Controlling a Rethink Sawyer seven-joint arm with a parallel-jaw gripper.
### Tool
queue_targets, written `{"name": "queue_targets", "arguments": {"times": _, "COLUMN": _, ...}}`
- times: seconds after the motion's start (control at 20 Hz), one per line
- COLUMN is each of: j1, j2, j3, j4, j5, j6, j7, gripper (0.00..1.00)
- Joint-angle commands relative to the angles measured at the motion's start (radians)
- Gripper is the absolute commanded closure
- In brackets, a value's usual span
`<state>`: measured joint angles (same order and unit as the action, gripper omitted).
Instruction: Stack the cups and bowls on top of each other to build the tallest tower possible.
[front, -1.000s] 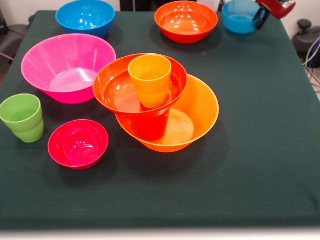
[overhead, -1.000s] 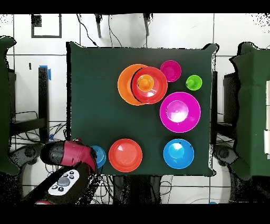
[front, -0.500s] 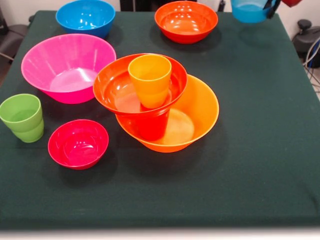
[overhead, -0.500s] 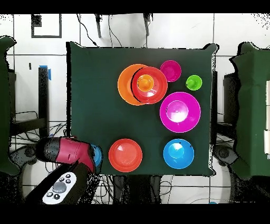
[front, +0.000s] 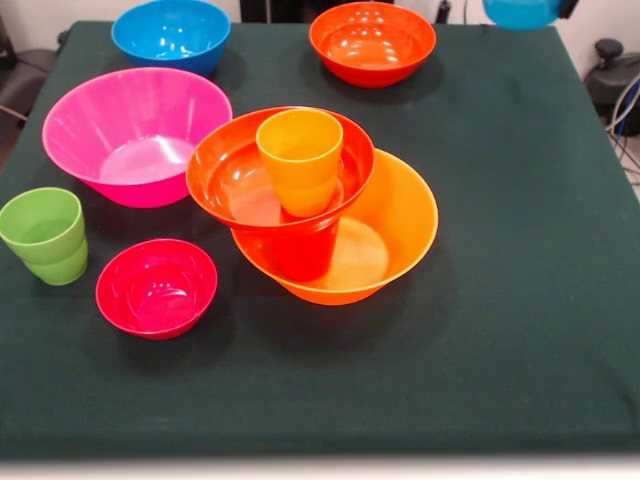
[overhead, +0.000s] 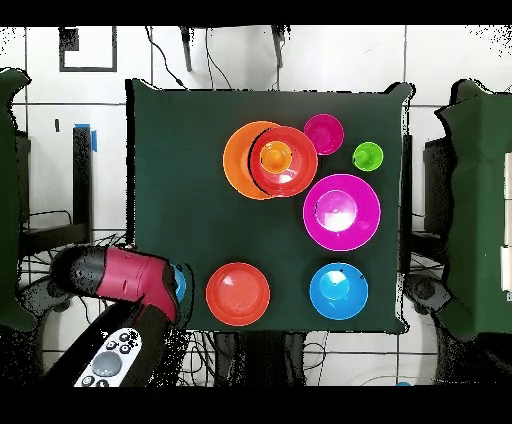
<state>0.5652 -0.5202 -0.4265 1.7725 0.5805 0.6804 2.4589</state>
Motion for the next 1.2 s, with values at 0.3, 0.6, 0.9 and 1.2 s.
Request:
{"name": "queue_targets", "arguments": {"times": 0.3, "j1": -0.075, "j2": -0.006, "j3": 0.004, "j4": -0.213, "j5": -0.058, "j6": 0.193, "j7": 0.163, "gripper": 1.00}}
{"name": "queue_targets", "arguments": {"times": 0.6, "j1": -0.115, "j2": 0.007, "j3": -0.005, "j4": -0.268, "j5": -0.079, "j6": 0.204, "j7": 0.122, "gripper": 1.00}}
{"name": "queue_targets", "arguments": {"times": 0.9, "j1": -0.182, "j2": 0.011, "j3": 0.015, "j4": -0.292, "j5": -0.100, "j6": 0.183, "j7": 0.049, "gripper": 1.00}}
{"name": "queue_targets", "arguments": {"times": 1.2, "j1": -0.244, "j2": -0.001, "j3": 0.035, "j4": -0.323, "j5": -0.132, "j6": 0.202, "j7": 0.007, "gripper": 1.00}}
